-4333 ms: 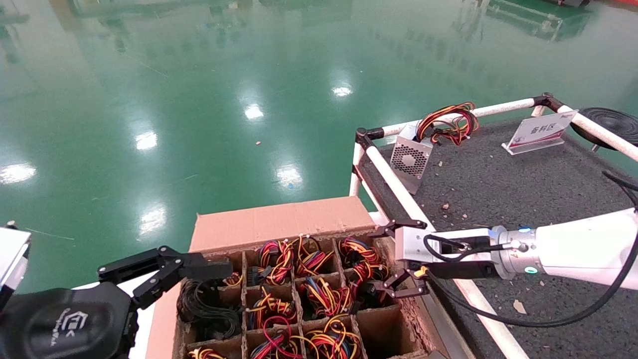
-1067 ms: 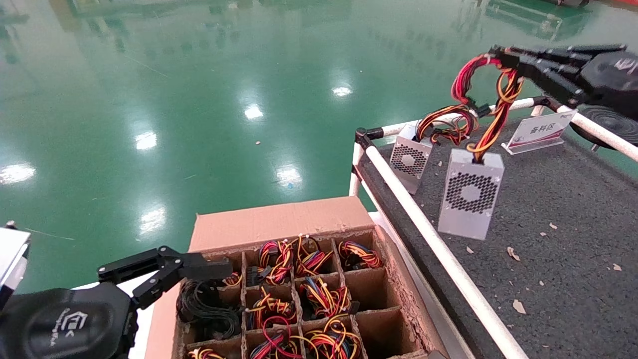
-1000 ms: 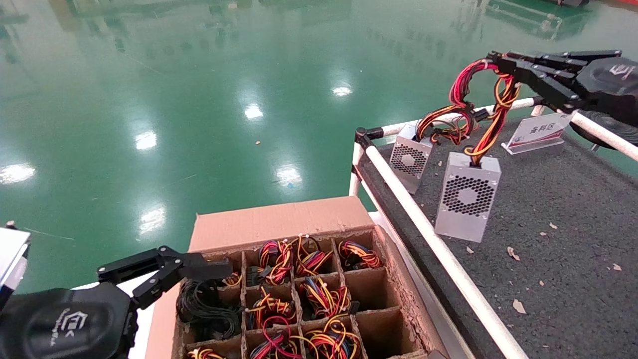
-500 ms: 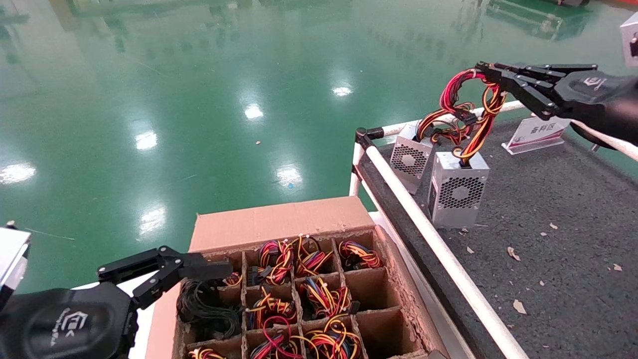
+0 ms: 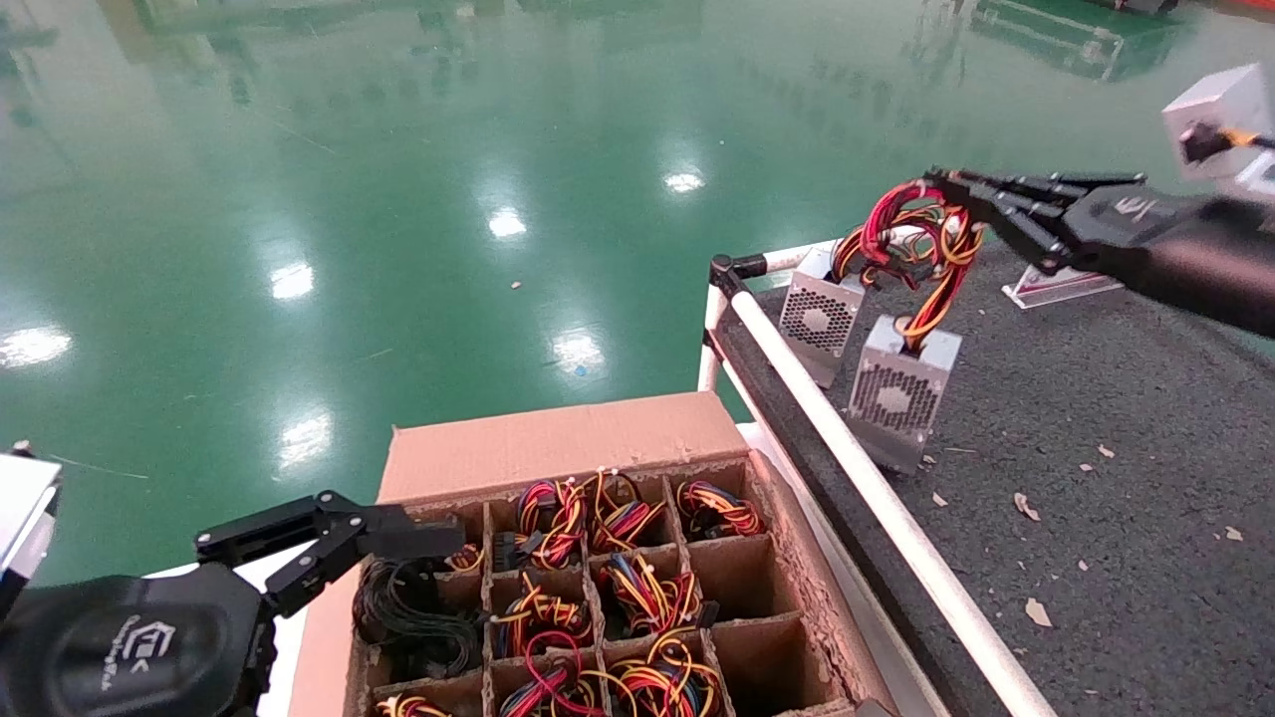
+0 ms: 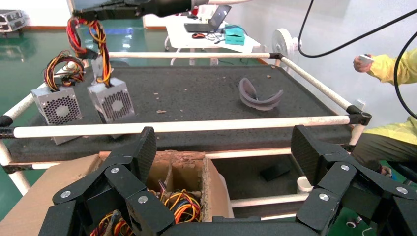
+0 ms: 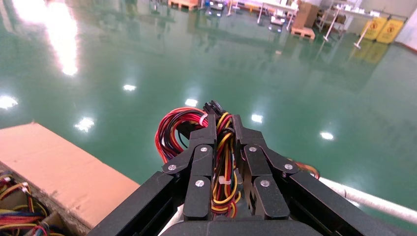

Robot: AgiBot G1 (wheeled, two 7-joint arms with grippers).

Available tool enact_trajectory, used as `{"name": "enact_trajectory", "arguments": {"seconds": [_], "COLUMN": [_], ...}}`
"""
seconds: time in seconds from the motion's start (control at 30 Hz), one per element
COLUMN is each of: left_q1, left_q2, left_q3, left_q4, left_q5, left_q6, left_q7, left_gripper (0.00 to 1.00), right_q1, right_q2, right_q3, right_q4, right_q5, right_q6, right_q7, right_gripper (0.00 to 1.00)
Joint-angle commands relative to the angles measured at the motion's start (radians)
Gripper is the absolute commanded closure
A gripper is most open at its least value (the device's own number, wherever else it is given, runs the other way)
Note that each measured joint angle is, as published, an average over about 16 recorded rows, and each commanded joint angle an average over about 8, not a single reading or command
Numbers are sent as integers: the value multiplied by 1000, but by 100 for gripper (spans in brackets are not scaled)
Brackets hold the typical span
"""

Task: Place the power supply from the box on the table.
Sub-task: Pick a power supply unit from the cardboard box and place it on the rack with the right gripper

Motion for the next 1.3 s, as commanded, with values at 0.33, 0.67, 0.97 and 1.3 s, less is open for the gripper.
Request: {"name": "enact_trajectory", "arguments": {"seconds": [0.33,0.67,0.97,1.3], "left_q1": [0,0,0,0], "left_q2": [0,0,0,0], "left_q3": [0,0,0,0], "left_q4": [0,0,0,0], "left_q5": [0,0,0,0], "left_q6": [0,0,0,0], "left_q7": [0,0,0,0], "left_gripper": [0,0,0,0], "right_q1": [-24,-17,-3,-1], "right_q2": [-47,-69,-89,-110], "right_q3": [1,6,9,8], "right_q4": [7,16,20,19], "right_q5": [2,9,13,12], "right_q6": [68,90,126,172], "right_q7": [-4,4,6,-7], "right_gripper": [100,100,100,100]}}
